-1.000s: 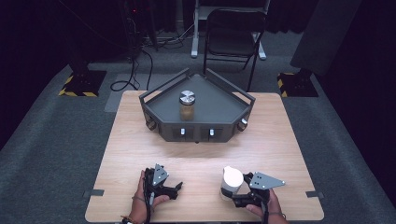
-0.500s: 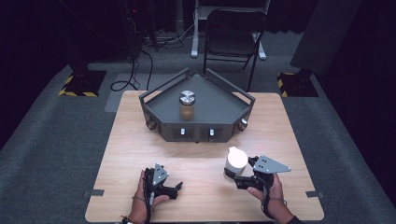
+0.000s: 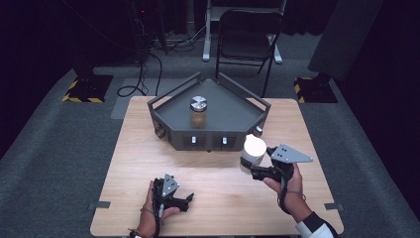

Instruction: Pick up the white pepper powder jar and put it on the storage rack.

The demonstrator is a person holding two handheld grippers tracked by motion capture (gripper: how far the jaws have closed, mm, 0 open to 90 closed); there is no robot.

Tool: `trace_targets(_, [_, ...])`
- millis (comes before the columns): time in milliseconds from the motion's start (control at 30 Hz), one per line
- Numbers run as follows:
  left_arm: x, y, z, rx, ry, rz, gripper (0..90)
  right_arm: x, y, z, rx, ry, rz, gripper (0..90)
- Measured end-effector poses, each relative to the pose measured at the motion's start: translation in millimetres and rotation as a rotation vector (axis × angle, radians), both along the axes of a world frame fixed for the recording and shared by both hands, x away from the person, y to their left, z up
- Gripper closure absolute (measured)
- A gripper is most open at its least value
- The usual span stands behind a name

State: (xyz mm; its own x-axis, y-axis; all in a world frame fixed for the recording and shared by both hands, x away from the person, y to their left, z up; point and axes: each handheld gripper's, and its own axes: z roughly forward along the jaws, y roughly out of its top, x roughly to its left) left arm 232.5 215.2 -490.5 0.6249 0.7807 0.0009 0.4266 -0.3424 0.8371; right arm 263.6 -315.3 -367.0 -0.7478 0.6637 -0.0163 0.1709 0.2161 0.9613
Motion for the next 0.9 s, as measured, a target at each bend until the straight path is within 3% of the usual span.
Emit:
trace_targets(400, [-0.2, -0.1, 0.0, 0.001, -0.001, 0.000, 0.8, 14.4, 5.1, 41.9, 0.010, -0.057, -0.050, 29.3])
trace_targets(700, [-0.5, -0.3, -0.1, 0.002, -0.002, 0.001, 0.9, 24.6, 13.0, 59.2, -0.004, -0.077, -0.089, 29.3])
trace_targets(900, [-0.8, -0.5, -0.2, 0.002, -0.004, 0.001, 1.0, 35.0, 17.3, 68.1, 0.013, -0.084, -0.104, 29.3])
